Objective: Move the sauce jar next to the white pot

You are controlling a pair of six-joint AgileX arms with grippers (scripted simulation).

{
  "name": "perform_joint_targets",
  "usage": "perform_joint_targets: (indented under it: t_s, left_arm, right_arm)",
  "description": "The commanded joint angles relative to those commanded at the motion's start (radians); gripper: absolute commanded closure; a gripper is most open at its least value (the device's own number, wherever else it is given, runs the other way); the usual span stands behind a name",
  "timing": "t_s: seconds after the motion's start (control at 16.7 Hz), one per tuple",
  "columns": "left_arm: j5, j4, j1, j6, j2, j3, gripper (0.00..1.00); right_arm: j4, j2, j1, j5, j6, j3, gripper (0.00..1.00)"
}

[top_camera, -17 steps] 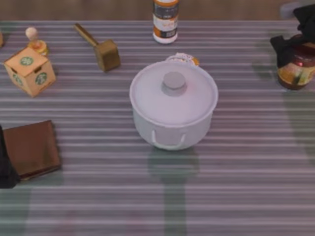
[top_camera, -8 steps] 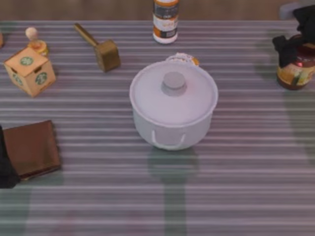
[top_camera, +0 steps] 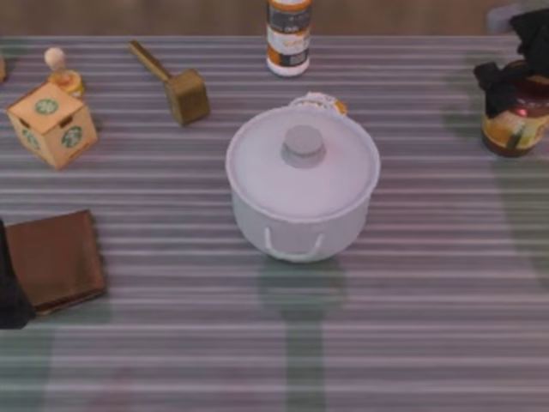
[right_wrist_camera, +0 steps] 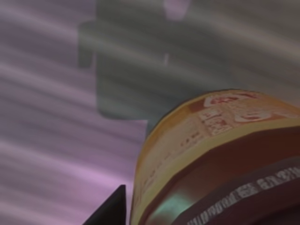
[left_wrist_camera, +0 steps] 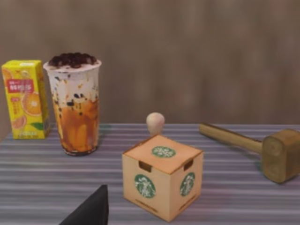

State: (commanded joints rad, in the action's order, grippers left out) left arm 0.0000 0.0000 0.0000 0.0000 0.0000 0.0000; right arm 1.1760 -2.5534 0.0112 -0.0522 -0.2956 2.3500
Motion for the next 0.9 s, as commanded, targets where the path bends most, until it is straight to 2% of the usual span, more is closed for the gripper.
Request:
perform_joint_targets:
  t_s: [0.6,0.9]
  left_arm:
    - [0.0,0.0,0.0,0.0,0.0,0.0,0.0]
    - [0.0,0.0,0.0,0.0,0.0,0.0,0.0]
  right_arm:
    - [0.002,0.017,-0.002,-0.001,0.0,-0.014,1.0]
    - [0.017,0.237,0.004,-0.004,0.005,-0.212,1.0]
